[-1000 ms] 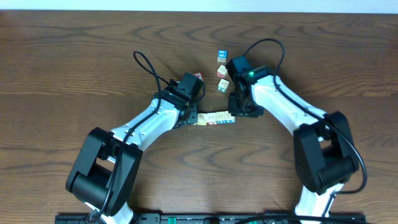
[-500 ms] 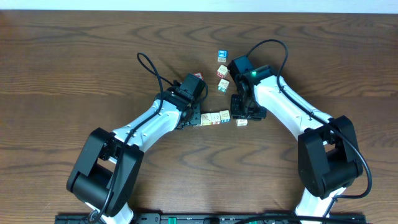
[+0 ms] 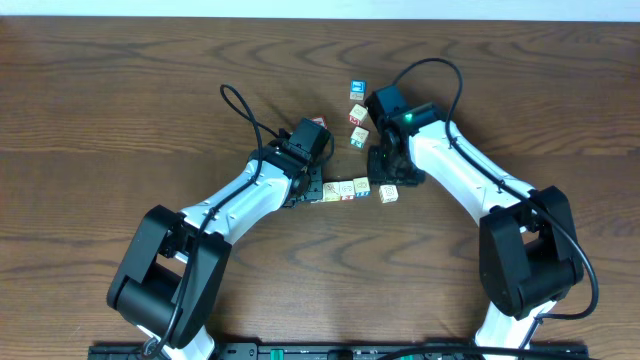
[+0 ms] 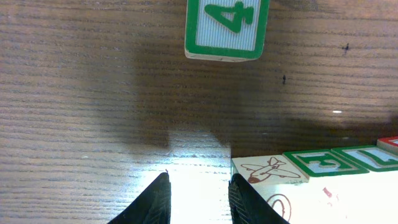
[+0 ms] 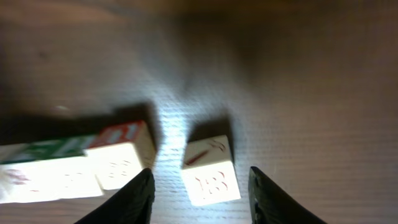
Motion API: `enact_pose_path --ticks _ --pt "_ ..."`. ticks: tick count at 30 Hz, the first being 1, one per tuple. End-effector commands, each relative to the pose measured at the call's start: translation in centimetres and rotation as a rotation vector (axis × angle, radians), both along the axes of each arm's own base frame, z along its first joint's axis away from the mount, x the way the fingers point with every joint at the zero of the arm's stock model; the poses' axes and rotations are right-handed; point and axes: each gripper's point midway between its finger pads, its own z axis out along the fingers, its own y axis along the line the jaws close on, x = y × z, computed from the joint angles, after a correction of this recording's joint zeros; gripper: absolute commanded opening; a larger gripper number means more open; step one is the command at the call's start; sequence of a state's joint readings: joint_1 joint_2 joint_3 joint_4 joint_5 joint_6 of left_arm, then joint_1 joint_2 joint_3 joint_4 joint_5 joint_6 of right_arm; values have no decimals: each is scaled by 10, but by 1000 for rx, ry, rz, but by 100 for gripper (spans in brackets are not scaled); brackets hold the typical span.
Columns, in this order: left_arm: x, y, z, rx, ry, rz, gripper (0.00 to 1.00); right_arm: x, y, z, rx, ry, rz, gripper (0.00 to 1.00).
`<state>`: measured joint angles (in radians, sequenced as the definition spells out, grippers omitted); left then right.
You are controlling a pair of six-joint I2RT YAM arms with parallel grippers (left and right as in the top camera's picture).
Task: Lift 5 blocks
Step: 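Open both grippers and release the block row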
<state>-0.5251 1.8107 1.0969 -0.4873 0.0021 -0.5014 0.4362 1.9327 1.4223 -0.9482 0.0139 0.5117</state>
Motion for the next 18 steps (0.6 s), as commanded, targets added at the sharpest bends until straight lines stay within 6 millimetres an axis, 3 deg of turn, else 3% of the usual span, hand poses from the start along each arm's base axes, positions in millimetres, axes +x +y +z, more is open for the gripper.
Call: enact_pose_path --ticks 1,10,12,14,18 --pt "8 0 2 -16 -6 25 32 33 2 31 43 -108 18 50" --pt "28 35 11 -25 -33 128 33 114 -36 101 18 -391 -4 69" --pt "35 47 19 -35 -55 163 34 128 -46 112 2 -444 1 77" --pt "43 59 31 -48 -85 199 37 140 -59 118 -28 -494 -8 90" --pt "56 82 63 -68 -169 233 39 154 -85 127 -96 -555 -60 96"
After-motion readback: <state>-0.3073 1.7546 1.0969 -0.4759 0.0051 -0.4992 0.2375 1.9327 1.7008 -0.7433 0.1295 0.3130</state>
